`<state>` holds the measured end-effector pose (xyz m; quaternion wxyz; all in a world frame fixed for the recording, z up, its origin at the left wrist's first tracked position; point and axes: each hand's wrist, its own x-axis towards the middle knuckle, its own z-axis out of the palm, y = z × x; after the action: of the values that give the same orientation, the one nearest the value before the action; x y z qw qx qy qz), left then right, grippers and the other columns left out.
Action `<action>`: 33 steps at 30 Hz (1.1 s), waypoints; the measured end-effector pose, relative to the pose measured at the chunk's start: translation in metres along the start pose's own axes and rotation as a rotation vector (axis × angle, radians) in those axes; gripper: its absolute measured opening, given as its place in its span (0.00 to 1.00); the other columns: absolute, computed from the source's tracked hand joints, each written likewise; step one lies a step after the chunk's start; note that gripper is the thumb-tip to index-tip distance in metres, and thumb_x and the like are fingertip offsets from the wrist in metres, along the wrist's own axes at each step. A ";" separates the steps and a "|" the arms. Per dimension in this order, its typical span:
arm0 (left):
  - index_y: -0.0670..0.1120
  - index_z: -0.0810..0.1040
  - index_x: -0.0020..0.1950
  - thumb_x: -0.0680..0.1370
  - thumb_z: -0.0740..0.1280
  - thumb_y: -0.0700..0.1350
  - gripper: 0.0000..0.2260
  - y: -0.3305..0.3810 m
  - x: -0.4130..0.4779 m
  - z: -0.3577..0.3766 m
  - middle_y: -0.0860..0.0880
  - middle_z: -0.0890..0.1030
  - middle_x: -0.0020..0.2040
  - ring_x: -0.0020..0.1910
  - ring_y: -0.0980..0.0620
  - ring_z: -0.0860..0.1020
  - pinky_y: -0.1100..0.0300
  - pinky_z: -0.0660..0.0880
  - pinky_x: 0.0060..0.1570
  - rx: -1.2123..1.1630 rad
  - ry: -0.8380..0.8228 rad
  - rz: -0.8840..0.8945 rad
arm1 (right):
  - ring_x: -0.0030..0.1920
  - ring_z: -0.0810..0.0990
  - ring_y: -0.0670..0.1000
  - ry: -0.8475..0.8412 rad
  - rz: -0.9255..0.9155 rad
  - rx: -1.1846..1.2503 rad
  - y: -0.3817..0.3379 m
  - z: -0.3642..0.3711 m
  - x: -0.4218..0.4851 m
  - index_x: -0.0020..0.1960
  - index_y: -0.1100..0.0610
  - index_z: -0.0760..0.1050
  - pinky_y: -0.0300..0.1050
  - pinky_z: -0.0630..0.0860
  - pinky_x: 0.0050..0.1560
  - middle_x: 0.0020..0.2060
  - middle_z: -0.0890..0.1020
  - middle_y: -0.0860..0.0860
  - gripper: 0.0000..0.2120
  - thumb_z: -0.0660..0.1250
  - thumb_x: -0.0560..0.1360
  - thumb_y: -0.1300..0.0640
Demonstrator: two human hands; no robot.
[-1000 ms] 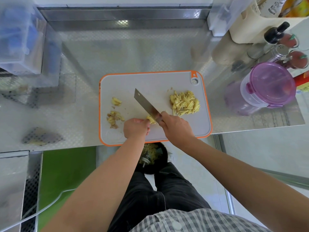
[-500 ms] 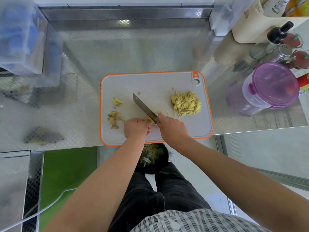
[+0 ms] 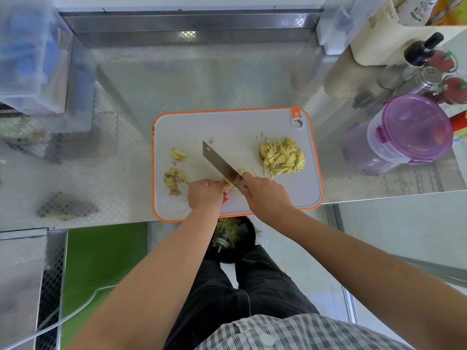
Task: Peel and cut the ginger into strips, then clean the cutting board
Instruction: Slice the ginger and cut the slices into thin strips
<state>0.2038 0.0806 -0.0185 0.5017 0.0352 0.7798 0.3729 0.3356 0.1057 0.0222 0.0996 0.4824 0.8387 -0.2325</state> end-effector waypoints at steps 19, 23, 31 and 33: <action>0.36 0.78 0.33 0.67 0.73 0.31 0.06 0.000 -0.003 -0.002 0.40 0.78 0.31 0.29 0.46 0.74 0.55 0.75 0.35 -0.076 -0.002 -0.005 | 0.37 0.73 0.57 0.019 0.007 0.010 -0.003 0.003 -0.004 0.55 0.56 0.65 0.47 0.66 0.36 0.37 0.71 0.50 0.08 0.51 0.83 0.52; 0.37 0.77 0.30 0.66 0.74 0.31 0.08 0.001 -0.003 -0.004 0.42 0.76 0.28 0.26 0.47 0.71 0.58 0.72 0.32 -0.081 -0.017 -0.011 | 0.37 0.71 0.57 -0.010 0.014 0.012 -0.004 0.004 -0.002 0.56 0.57 0.64 0.47 0.66 0.36 0.37 0.71 0.51 0.06 0.52 0.82 0.55; 0.36 0.79 0.33 0.67 0.75 0.31 0.07 0.001 -0.001 -0.003 0.40 0.79 0.32 0.29 0.47 0.75 0.54 0.79 0.37 -0.095 -0.011 -0.034 | 0.41 0.77 0.60 -0.003 0.027 0.012 -0.009 0.012 0.008 0.56 0.57 0.65 0.47 0.67 0.37 0.42 0.77 0.53 0.07 0.53 0.82 0.55; 0.37 0.78 0.32 0.67 0.75 0.31 0.07 0.001 -0.002 -0.003 0.40 0.79 0.32 0.29 0.47 0.76 0.53 0.79 0.39 -0.098 -0.003 -0.035 | 0.39 0.75 0.58 0.015 0.029 0.031 -0.006 0.010 0.005 0.56 0.57 0.65 0.47 0.66 0.36 0.41 0.75 0.52 0.07 0.53 0.82 0.54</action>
<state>0.2023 0.0788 -0.0161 0.5104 -0.0029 0.7603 0.4018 0.3271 0.1023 0.0127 0.0891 0.4976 0.8287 -0.2402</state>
